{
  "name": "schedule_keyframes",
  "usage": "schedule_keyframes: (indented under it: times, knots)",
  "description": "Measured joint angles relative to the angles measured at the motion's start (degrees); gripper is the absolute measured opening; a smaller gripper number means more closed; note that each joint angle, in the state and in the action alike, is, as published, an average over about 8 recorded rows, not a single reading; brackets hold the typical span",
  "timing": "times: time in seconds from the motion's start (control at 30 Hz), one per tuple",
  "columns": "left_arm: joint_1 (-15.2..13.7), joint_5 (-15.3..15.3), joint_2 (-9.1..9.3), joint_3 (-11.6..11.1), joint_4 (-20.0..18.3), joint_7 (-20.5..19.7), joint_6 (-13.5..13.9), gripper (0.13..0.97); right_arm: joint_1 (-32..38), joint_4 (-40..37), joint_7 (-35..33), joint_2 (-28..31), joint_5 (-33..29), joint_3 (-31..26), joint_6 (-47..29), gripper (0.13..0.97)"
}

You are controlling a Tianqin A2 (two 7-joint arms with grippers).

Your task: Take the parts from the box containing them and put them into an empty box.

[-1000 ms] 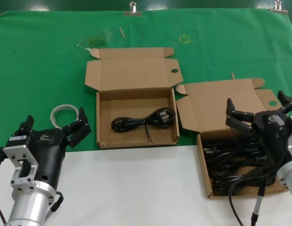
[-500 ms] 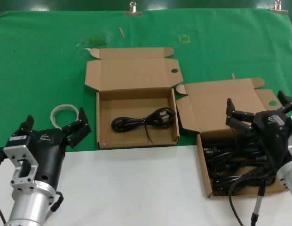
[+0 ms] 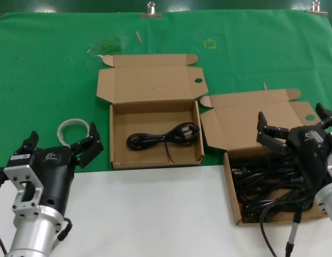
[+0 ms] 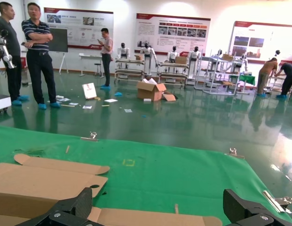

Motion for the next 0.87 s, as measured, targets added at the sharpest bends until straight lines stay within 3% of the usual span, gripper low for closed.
schedule_keyframes:
  times: [0.87]
  knots:
    - [0.0,0.0,0.0,0.0,0.0,0.0,0.0,0.966,0.0,0.0,0.0,0.0,0.0,0.0,0.0,0.966]
